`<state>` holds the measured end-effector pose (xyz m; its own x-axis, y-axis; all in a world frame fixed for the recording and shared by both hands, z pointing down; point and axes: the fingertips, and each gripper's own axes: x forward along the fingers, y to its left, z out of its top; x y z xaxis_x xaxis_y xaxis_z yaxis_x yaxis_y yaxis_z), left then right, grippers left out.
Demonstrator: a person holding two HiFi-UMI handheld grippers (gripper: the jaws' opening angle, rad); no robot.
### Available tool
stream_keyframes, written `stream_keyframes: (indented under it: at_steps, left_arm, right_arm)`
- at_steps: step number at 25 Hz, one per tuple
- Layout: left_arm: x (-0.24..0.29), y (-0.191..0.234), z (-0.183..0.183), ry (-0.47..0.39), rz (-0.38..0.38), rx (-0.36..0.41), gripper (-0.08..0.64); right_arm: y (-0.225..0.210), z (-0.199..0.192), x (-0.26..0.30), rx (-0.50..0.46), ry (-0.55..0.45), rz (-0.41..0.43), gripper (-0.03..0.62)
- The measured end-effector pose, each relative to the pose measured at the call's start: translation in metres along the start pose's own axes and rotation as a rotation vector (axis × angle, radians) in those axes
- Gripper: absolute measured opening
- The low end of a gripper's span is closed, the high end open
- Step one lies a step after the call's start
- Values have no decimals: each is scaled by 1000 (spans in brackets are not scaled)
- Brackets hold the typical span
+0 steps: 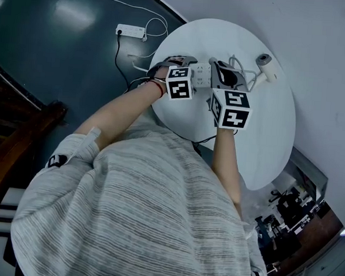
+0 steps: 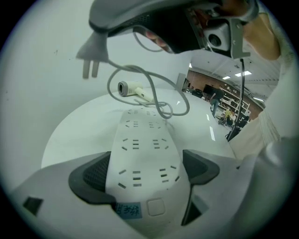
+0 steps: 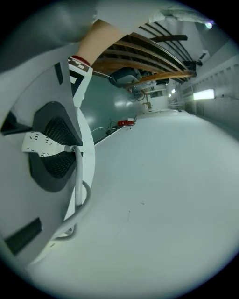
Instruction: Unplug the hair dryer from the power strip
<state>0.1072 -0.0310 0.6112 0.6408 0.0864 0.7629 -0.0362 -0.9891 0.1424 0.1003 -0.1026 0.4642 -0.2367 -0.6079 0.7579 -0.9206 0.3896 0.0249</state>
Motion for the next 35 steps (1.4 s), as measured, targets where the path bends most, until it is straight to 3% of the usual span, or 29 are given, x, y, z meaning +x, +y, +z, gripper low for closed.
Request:
stream_keyframes:
  at_steps: [15,24,30,35]
  left_arm:
    - [0,-1,-1,-42,-19,-23,468]
    - [-37,-10,8,-153,-2,-20,468]
    - [-65,-19,18,-240,27,-66,466]
    - [-83,-39,22,-273,3,-38,461]
  right_arm:
    - [-16,-27,-35,144,-76,-13,55]
    - [0,-86,-32,181,-27,3,55]
    - [20,-122,-24,193,26,25,55]
    - [32,-148,-11,196,80,40,55]
